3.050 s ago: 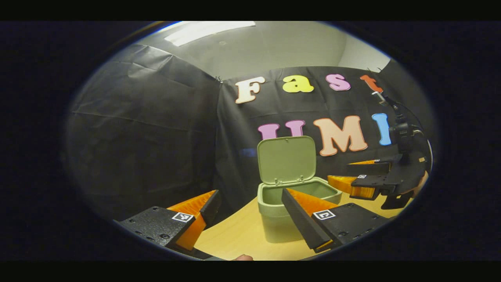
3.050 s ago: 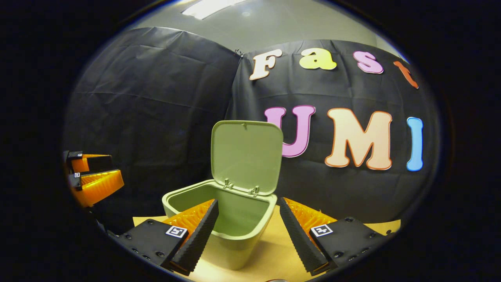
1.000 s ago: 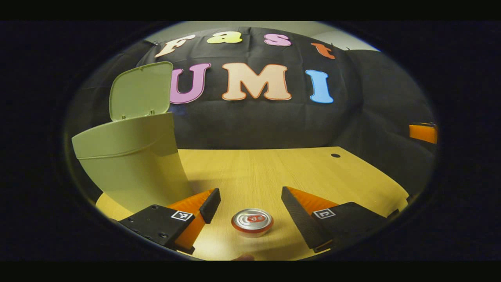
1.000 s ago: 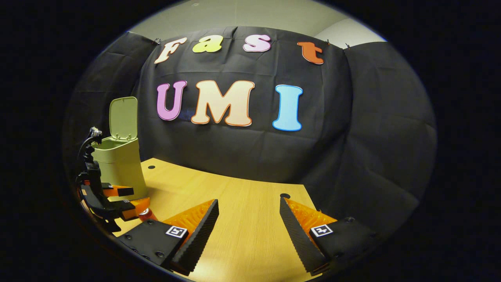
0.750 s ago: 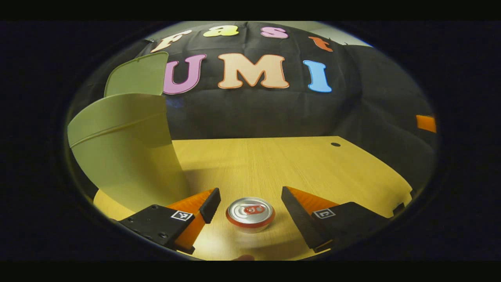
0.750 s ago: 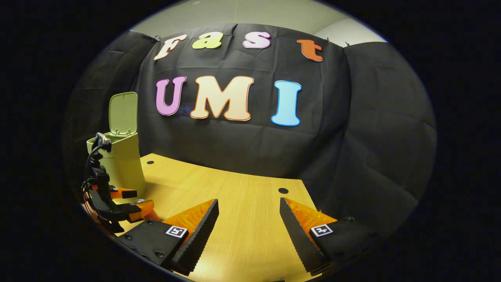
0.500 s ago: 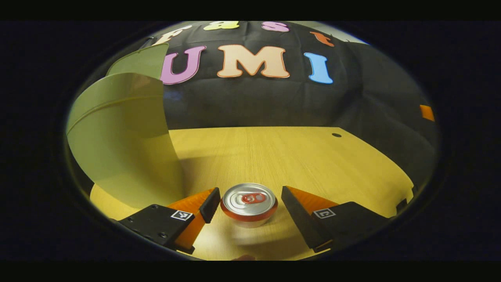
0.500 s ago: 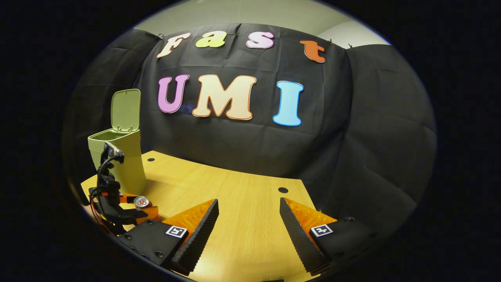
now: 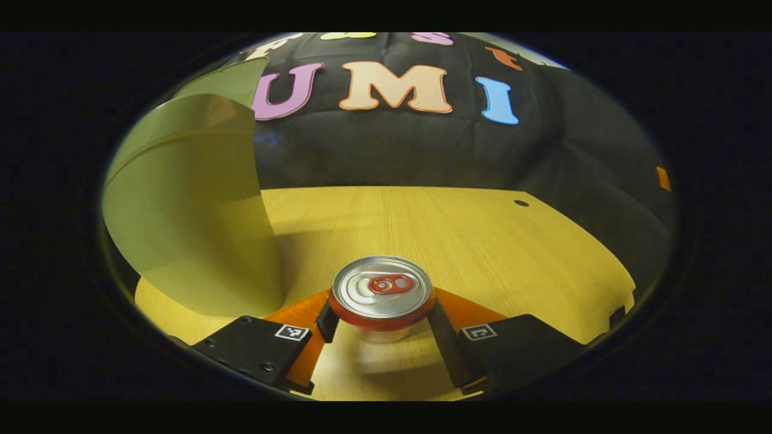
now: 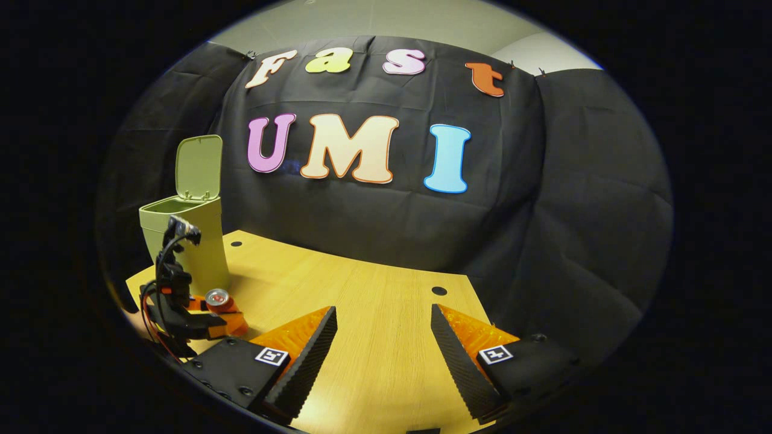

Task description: Press the lid of the desktop garbage bin to open it, pick up the crumpled paper on the desktop and throw it into the bin, then pick up the pop can on the desktop and drop it into the bin, and finally close the garbage bin lid.

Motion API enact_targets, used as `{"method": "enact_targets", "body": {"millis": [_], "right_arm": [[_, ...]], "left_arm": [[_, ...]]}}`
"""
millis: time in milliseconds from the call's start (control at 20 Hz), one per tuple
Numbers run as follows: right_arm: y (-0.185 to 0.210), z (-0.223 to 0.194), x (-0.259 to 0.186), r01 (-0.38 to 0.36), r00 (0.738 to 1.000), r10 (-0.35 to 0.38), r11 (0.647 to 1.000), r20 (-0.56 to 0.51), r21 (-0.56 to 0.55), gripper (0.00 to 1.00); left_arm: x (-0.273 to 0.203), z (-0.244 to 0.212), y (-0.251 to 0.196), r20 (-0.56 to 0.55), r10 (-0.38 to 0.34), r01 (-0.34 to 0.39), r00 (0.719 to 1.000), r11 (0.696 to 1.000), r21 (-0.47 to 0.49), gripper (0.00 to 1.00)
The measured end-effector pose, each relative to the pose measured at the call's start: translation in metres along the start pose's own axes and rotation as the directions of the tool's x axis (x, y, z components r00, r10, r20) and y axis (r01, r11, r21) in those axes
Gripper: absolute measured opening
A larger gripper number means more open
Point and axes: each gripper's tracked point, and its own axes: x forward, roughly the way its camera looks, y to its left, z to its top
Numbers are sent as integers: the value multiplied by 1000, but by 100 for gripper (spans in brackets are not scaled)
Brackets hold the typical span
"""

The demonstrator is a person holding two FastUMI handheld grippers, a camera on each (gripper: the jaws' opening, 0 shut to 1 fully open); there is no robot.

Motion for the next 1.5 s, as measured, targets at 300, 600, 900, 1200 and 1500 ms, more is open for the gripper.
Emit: {"method": "enact_targets", "body": {"millis": [300,600,900,1200,1500], "right_arm": [[14,-3,6,-43,999,42,998,16,36,98],[22,-2,8,-72,997,70,995,33,69,98],[22,1,14,-82,996,79,992,40,93,98],[29,2,22,-103,994,100,990,41,94,98],[43,6,30,-128,991,125,989,43,80,98]], "left_arm": [[-24,99,2,187,-14,9,982,1000,28,76],[-51,191,17,354,21,-41,935,998,49,76],[-77,254,57,475,106,-125,874,992,9,75],[-96,271,116,505,238,-251,829,967,-44,75],[-101,246,177,449,364,-357,816,928,-104,75]]}}
